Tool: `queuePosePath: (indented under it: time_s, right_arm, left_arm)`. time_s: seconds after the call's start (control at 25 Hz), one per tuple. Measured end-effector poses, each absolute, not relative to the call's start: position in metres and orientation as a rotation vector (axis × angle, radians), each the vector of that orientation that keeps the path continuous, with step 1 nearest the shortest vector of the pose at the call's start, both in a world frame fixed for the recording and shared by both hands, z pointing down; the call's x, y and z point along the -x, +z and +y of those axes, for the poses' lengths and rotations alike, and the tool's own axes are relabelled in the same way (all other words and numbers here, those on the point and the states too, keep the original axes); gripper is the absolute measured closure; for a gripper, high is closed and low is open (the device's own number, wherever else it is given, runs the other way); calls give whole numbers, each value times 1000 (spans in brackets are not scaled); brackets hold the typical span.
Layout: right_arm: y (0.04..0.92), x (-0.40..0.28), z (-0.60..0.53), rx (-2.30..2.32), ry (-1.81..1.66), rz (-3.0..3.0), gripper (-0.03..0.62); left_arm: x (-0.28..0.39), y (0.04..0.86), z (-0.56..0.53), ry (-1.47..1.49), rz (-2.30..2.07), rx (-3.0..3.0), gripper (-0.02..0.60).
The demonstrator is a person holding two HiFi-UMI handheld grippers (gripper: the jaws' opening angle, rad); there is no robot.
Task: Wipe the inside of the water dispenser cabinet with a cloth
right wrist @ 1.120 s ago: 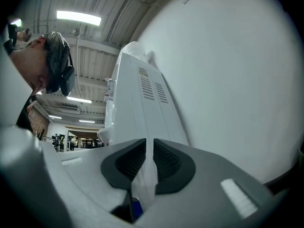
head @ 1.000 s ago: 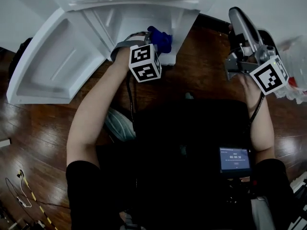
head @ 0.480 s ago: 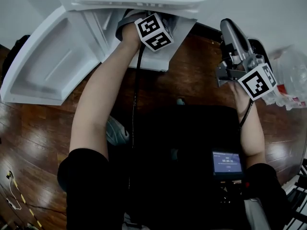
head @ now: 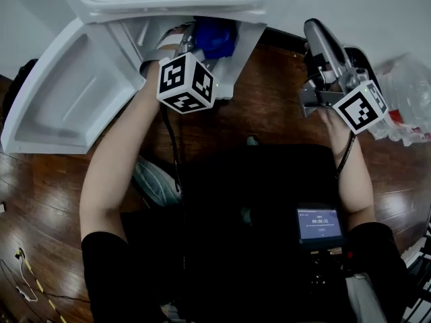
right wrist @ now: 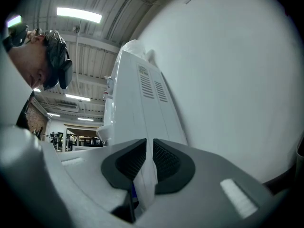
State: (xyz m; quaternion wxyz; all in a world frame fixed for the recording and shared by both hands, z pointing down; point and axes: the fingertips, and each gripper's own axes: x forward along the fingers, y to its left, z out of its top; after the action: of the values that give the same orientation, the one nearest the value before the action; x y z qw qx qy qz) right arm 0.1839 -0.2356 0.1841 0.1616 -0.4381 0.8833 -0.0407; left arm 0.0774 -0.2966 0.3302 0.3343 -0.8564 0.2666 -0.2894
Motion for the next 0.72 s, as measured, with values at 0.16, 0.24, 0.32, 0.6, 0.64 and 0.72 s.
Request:
queuePosePath:
  time_s: [0.16,0.24,0.32,0.6,0.64,0.72]
  right_arm:
    - [186,-179,-236,1257,-111,2541,546]
    - [188,-179,-237,1265,-114,2546,546]
    - [191,-181,-238,1272,-123,2546,546]
    - [196,-184,-243,1257,-165,2541,546]
    - [197,-185,-244,1258,-169,2538,546]
    - [197,-186,-243,1261,-174,2529,546]
  left_arm:
    - [-77,315,-300,-676,745,2312,436]
    - [-81,306,-321,-636,824,2304,436]
    - [-84,297,-347,-582,945,2313,436]
    - [-90,285,-400,-510,1127,2318,436]
    - [-91,285,-401,-519,1118,2304,436]
    - [-91,284,-398,-530,1098,2287,436]
